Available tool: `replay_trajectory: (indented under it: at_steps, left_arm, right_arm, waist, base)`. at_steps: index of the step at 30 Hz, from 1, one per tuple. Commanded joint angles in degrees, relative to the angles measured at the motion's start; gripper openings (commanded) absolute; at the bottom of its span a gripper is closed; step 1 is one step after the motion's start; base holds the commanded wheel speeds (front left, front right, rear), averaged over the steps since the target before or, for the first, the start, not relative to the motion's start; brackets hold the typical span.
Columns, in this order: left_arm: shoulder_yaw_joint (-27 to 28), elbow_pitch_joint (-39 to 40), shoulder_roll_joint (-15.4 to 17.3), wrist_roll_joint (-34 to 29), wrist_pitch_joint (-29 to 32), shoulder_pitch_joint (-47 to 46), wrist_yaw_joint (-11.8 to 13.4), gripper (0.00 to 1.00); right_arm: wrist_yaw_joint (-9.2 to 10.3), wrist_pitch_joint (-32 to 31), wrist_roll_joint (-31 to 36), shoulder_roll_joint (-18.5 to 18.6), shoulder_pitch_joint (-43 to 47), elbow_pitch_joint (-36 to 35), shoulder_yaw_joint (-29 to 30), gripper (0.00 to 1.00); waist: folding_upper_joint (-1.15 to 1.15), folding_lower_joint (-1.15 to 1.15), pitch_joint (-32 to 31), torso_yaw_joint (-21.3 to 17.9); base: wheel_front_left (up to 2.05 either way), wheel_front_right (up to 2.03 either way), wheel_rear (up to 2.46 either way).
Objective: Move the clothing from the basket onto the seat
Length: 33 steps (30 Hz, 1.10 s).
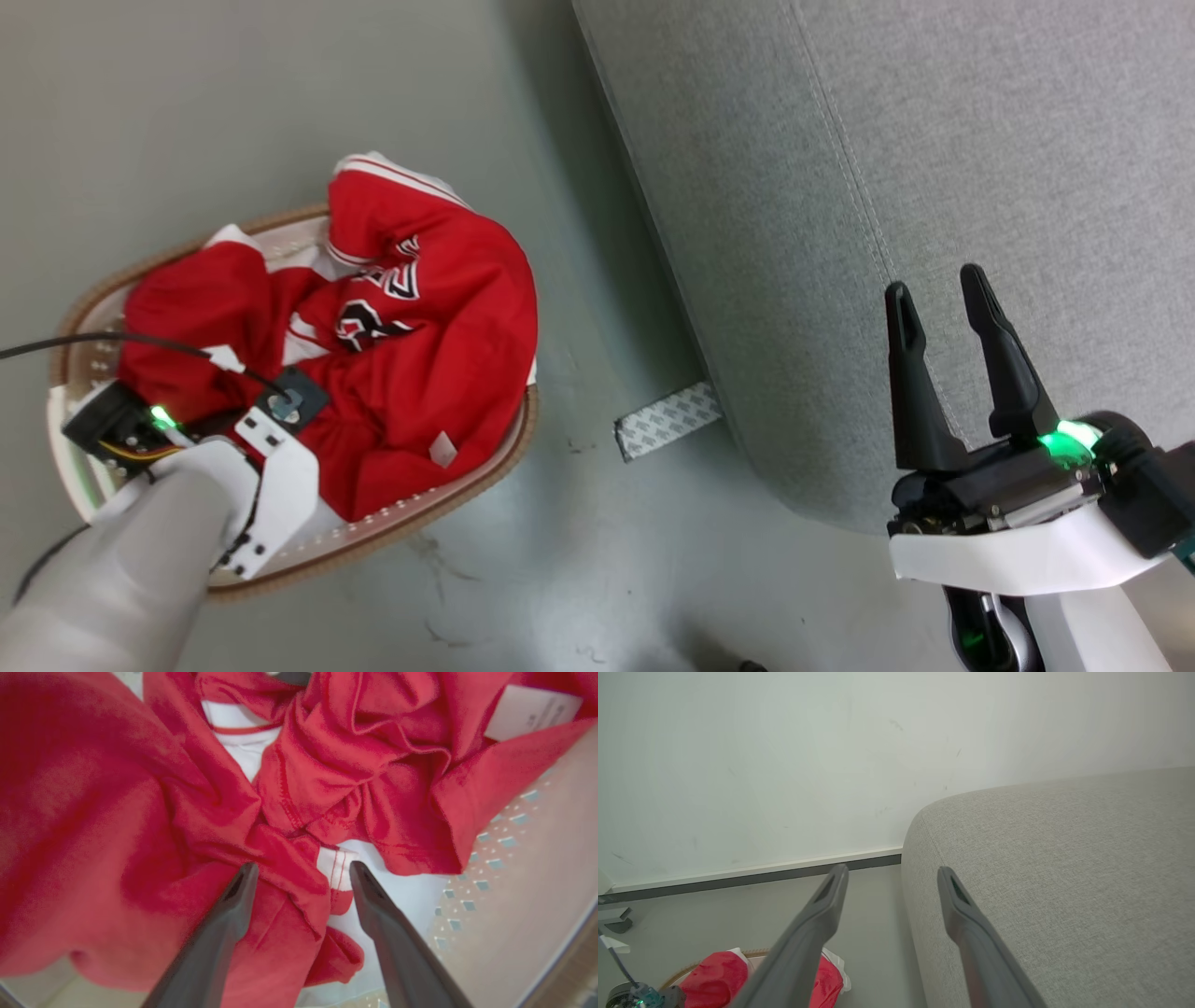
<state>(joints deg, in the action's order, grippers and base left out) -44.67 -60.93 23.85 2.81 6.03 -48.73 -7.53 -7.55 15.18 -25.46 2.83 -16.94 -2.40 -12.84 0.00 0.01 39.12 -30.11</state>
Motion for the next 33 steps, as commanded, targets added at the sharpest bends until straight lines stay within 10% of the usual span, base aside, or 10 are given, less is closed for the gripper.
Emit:
replay_trajectory:
  at_steps: [1, 17, 18, 21, 33]
  left_arm:
    - [-0.93, -1.10, 0.66, -1.41, 1.25, -1.23, 0.09, 1.00]
    - [-6.47, -5.90, -0.79, -4.29, 7.55, -3.81, 2.48, 1.00]
    - [-6.63, -6.06, -0.82, -4.27, 7.33, -3.65, 2.63, 0.92]
    - [-7.15, -6.42, -0.92, -4.89, 7.12, -3.44, 4.21, 0.00]
    - [-7.63, -3.46, -2.75, -3.18, 5.40, 0.47, 8.24, 0.00]
  right_arm:
    - [0.12, -0.04, -0.78, 0.11, -0.96, -0.49, -0.30, 1.00]
    - [0.12, -0.04, -2.46, 0.12, -0.86, -1.27, -0.91, 1.00]
    - [0.12, -0.04, -2.41, 0.12, -0.87, -1.26, -0.85, 1.00]
    - [0.12, -0.04, -2.25, 0.11, -0.85, -1.19, -0.83, 1.00]
    - [0.12, -0.05, -0.83, 0.11, -1.78, 0.29, -1.02, 1.00]
  waist:
    - [0.00, -0.01, 1.25, -0.81]
    - [0.00, -0.01, 4.89, -1.47]
    - [0.00, -0.01, 4.90, -1.46]
    - [0.00, -0.01, 4.78, -1.41]
    - [0.00, -0.01, 1.63, -0.15]
  base:
    - [0.00, 0.00, 0.00]
    - [0.00, 0.00, 0.00]
    - [0.00, 0.00, 0.00]
    - [0.00, 0.00, 0.00]
    - [0.00, 0.00, 0.00]
